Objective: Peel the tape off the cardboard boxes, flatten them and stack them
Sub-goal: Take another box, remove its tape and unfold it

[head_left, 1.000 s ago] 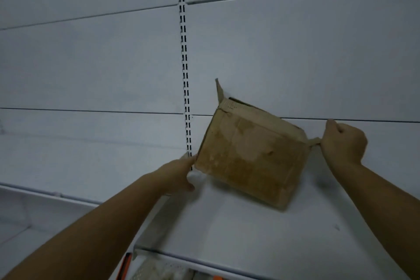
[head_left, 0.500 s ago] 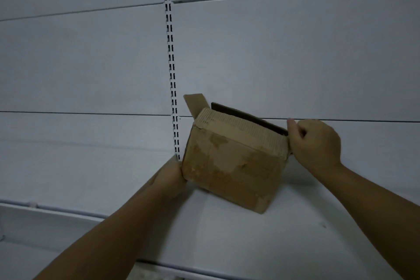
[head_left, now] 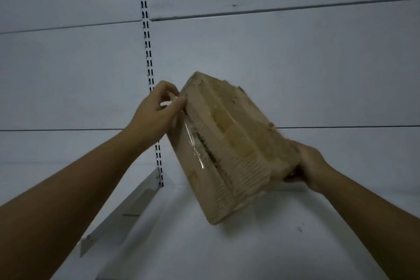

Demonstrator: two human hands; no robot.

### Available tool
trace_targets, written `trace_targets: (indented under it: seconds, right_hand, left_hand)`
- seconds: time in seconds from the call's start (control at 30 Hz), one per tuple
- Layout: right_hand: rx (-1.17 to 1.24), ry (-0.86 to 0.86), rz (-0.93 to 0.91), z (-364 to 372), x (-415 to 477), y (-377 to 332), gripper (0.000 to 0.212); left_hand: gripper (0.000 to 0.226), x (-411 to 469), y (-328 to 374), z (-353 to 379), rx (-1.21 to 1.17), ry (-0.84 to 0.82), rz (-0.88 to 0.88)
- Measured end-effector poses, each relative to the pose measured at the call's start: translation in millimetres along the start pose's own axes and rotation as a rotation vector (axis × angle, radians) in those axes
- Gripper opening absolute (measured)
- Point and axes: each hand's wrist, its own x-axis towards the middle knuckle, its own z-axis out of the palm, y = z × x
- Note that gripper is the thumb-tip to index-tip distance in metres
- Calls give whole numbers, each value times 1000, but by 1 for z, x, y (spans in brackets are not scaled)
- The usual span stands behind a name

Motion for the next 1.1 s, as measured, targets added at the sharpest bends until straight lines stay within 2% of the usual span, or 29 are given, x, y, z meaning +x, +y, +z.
trace_targets:
  seconds: [0.07, 0.13, 0.2, 0.27, 0.33, 0.37, 0.47, 0.5, 0.57, 0.6, 0.63, 0.7, 0.77, 0.87, 0.9, 0.97, 1.03, 1.1]
  right_hand:
    - [39, -181, 164, 2, -9, 5, 30]
    - [-28, -313, 293, 2, -18, 11, 38]
    - [-77, -329, 376, -7, -17, 20, 46]
    - [-274, -223, 377, -25, -9, 31, 51]
    - [-510, -69, 242, -42, 2, 39, 51]
    - [-534, 9, 172, -51, 6, 36, 49]
    - [-370, 146, -54, -65, 2, -4, 31]
    - [-385, 141, -157, -65, -3, -23, 25]
    - [-638, 26, -393, -59, -15, -51, 23]
    - [-844, -104, -475, -49, -25, -59, 27]
    - [-1036, -254, -503, -35, -32, -61, 35]
    - [-1336, -496, -423, -5, -37, -54, 53]
    - [-1410, -594, -355, 14, -33, -40, 60]
    - [-1262, -676, -353, 7, -23, -34, 49]
    - [-1206, -697, -369, 3, -20, -35, 45]
    - [-1100, -683, -439, 1, -15, -34, 35]
    - [-1026, -631, -505, 5, -13, -32, 22]
    - [-977, -561, -590, 9, -14, -28, 13]
  left_hand:
    - [19, 8, 12, 1, -81, -19, -103]
    - [24, 10, 14, 8, -34, -30, -238]
    - [29, 8, 8, 17, 180, -79, -356]
    - [39, -1, 3, 26, 349, -249, -461]
    - [49, -11, -4, 43, 415, -444, -541]
    - [54, -16, -7, 54, 438, -510, -555]
    - [62, -26, -11, 84, 443, -561, -561]
    - [61, -27, -10, 90, 455, -550, -550]
    - [59, -27, -7, 99, 500, -533, -509]
    - [57, -27, -5, 102, 518, -521, -484]
    - [56, -28, -3, 105, 532, -506, -460]
    - [54, -32, 1, 110, 530, -471, -427]
    - [54, -40, -2, 108, 438, -454, -426]
    - [43, -55, -17, 97, 50, -466, -457]
    - [37, -61, -24, 96, -15, -477, -437]
    - [26, -70, -40, 100, 63, -470, -336]
    - [21, -78, -52, 104, -3, -335, -313]
    - [24, -82, -66, 105, -339, -187, -398]
